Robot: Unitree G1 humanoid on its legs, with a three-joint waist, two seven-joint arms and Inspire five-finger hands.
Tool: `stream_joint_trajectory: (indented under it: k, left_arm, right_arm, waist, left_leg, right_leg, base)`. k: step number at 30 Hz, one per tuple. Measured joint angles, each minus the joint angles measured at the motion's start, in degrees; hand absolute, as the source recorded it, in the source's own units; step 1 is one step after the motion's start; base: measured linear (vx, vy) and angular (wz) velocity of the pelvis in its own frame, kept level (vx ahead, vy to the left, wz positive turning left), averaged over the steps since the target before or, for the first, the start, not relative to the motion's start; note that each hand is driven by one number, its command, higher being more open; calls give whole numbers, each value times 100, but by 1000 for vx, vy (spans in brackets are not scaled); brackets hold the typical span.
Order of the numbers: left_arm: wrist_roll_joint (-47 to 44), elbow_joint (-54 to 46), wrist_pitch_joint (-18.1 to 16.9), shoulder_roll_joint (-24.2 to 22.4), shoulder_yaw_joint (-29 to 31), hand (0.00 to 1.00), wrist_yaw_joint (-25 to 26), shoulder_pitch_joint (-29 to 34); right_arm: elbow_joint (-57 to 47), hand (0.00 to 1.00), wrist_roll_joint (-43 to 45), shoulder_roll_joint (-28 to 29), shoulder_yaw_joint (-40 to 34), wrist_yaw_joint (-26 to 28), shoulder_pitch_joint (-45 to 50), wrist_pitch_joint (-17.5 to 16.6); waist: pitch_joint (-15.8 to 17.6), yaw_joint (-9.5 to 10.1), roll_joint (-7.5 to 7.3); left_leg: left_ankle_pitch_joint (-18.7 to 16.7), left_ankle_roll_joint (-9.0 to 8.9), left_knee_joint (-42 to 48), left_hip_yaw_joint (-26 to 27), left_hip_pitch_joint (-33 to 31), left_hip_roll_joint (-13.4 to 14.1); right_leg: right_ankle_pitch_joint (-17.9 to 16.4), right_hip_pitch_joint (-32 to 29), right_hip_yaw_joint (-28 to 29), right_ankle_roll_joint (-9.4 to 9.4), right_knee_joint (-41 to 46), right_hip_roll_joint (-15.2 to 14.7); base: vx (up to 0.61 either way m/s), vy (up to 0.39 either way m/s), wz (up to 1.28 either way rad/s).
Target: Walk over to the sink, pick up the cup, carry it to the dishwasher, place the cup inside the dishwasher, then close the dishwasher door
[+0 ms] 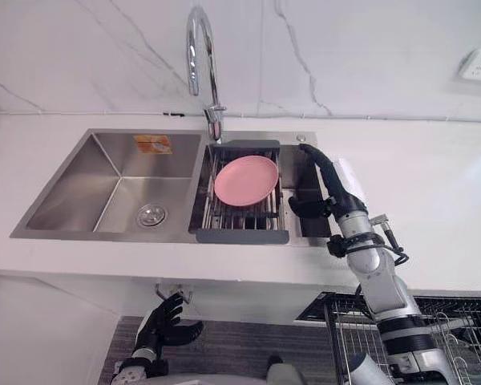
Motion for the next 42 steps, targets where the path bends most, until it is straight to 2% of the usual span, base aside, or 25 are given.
stream_joint_trajectory:
  k: [6, 8, 13, 21, 23, 24, 28, 32, 38, 39, 42]
  left_arm:
    - [28, 15, 0, 36, -11, 90, -37, 52]
    - [28, 25, 0, 86, -4, 90, -34, 109]
    - [29, 197, 3, 102, 6, 90, -36, 144]
    - [30, 219, 3, 99, 11, 90, -28, 95]
    - [28, 219, 3, 109, 16, 90, -26, 59]
    - [25, 219, 3, 108, 37, 90, -24, 14]
    - [20, 172, 2, 109, 95, 90, -13, -134]
    - [14, 138, 2, 105, 113, 90, 40, -199]
    - [9, 109, 1, 118, 234, 90, 110, -317]
    - [8, 109, 1, 124, 232, 90, 109, -335]
    - [-7, 109, -4, 135, 232, 90, 109, -442]
  right_arm:
    - [348, 90, -1, 1, 265, 74, -332, -14]
    - [457, 90, -3, 0, 339, 77, -387, -18]
    - [816, 90, -73, -1, 547, 84, -536, -25]
    - [1335, 90, -522, -207, 709, 96, -995, -50]
    - [1473, 90, -643, -206, 741, 80, -1219, -47]
    - [1583, 90, -687, -201, 803, 32, -1351, -40]
    - [2023, 90, -916, -115, 929, -112, -1737, 90]
    - [2433, 90, -1068, 60, 962, -234, -2100, 288]
    - [2667, 90, -1076, 44, 1162, -275, -2785, 400]
    - [2733, 30, -1078, 36, 1188, -275, -2879, 408]
    - [3042, 30, -1178, -88, 1486, -240, -3283, 437]
  waist:
    - [19, 24, -39]
    - [59, 34, -129]
    - [145, 60, -272]
    - [150, 36, -281]
    - [159, 44, -295]
    - [171, 55, -314]
    - [239, 200, -377]
    - [312, 338, -380]
    - [546, 349, -418]
    - [558, 353, -415]
    - [677, 374, -419]
  left_leg:
    - [233, 66, -215, -183, 8, -76]
    - [405, 54, -389, -281, 17, -94]
    - [568, -74, -581, -321, -75, -36]
    - [613, -123, -628, -408, -295, -5]
    - [654, -68, -629, -445, -390, -13]
    - [683, -40, -630, -493, -404, -19]
    - [692, -29, -629, -591, -457, -20]
    - [692, -26, -629, -649, -564, -35]
    - [667, 6, -547, -670, -685, -39]
    - [661, 12, -527, -670, -706, -38]
    - [630, 8, -428, -674, -785, -23]
  right_leg:
    - [343, 243, -159, -11, -541, -46]
    - [391, 295, -234, -56, -690, -51]
    - [495, 270, -275, -148, -923, 15]
    - [511, 97, -365, -173, -995, 55]
    - [557, 12, -408, -141, -994, 48]
    - [594, -7, -444, -191, -994, 45]
    - [595, -21, -540, -192, -993, 44]
    - [598, -104, -590, -188, -993, 39]
    - [599, -180, -594, -186, -980, 44]
    - [599, -190, -592, -186, -979, 44]
    - [595, -215, -588, -193, -961, 46]
  base:
    - [-82, 17, 16]
    - [-122, -38, 21]
    - [-131, -50, 4]
    - [-6, -11, 4]
    - [51, 6, 12]
    - [65, 5, 20]
    - [52, 1, 14]
    - [43, 4, 9]
    - [6, 2, 2]
    - [-31, 0, 0]
    - [-30, -1, 1]
